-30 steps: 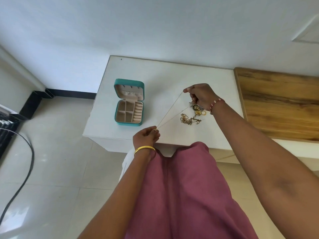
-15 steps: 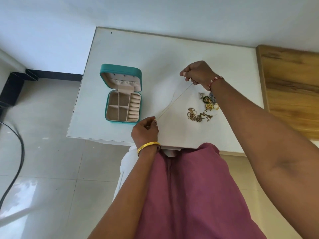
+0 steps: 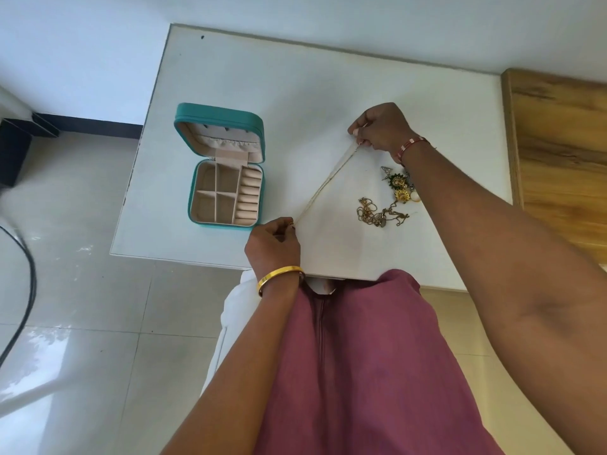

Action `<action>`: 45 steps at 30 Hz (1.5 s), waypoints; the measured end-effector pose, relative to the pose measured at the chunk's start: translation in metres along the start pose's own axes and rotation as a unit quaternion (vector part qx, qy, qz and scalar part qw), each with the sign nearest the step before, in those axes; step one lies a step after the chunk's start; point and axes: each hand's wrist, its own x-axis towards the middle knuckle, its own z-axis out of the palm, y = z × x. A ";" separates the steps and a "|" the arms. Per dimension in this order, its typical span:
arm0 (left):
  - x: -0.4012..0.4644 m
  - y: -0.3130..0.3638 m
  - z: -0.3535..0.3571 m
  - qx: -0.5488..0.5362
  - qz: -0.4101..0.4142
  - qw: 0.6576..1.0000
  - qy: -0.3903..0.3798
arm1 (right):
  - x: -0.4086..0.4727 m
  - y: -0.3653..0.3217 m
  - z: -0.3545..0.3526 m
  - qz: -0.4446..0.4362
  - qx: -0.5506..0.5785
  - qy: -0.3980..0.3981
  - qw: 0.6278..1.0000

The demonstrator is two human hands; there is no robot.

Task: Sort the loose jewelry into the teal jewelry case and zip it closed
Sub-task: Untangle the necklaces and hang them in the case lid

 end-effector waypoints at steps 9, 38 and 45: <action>0.003 -0.003 0.001 0.018 -0.002 1.000 0.001 | -0.002 0.006 0.004 -0.054 -0.024 0.038 0.998; -0.027 0.001 -0.007 -0.047 0.028 0.998 -0.016 | -0.126 0.041 0.018 -0.050 0.109 0.229 0.966; -0.061 0.015 0.029 -0.048 0.072 0.986 -0.141 | -0.173 0.070 0.024 0.043 0.126 0.224 0.965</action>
